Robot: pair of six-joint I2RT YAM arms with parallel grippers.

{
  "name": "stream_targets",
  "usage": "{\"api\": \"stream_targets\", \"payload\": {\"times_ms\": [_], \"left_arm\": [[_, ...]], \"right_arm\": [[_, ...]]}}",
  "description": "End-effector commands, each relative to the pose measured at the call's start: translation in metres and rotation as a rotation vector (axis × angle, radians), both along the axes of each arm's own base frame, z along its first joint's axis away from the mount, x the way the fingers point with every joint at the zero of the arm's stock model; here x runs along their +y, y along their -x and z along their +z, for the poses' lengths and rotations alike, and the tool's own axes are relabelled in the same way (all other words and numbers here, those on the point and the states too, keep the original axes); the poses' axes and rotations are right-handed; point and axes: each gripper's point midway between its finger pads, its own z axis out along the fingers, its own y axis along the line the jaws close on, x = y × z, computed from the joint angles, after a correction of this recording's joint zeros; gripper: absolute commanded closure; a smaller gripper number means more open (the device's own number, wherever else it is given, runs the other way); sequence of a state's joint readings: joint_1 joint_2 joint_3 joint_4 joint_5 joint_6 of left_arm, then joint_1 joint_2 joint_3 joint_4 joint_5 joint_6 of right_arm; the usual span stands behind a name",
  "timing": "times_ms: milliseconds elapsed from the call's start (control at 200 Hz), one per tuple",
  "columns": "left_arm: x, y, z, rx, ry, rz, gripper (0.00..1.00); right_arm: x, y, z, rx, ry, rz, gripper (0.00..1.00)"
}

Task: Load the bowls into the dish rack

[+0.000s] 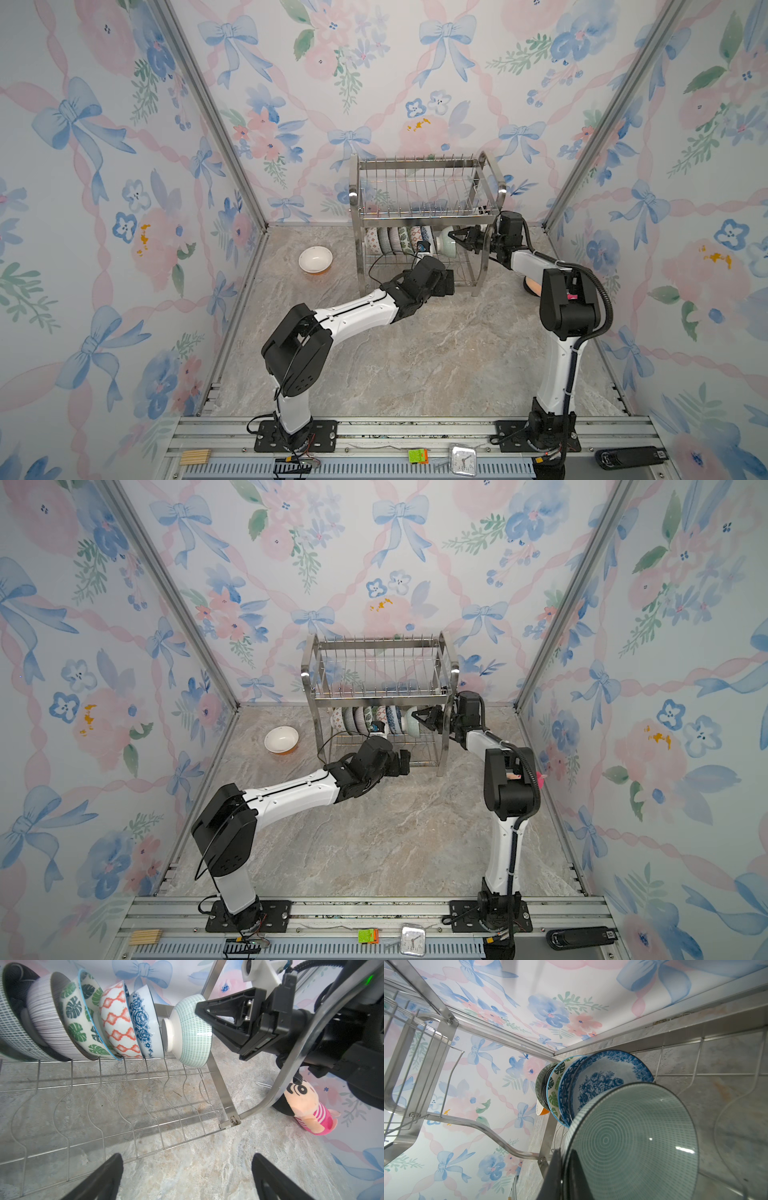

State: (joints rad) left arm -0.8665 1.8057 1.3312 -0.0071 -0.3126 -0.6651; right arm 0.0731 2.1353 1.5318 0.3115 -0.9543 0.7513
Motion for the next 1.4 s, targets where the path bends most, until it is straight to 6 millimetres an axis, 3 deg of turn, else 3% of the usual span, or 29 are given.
{"api": "stream_targets", "payload": {"times_ms": [0,385,1395], "left_arm": [[0.007,0.006,0.006,-0.009,-0.014,0.007,0.02],[0.014,0.01,0.008,-0.006,-0.008,0.018,0.02],[0.025,0.002,0.011,-0.01,-0.03,0.039,0.02]], "right_arm": [[0.009,0.015,0.06,-0.167,-0.01,0.032,1.0],[0.018,0.037,0.06,-0.171,0.011,0.04,1.0],[0.022,-0.007,0.027,-0.106,-0.021,0.0,1.0]]}}
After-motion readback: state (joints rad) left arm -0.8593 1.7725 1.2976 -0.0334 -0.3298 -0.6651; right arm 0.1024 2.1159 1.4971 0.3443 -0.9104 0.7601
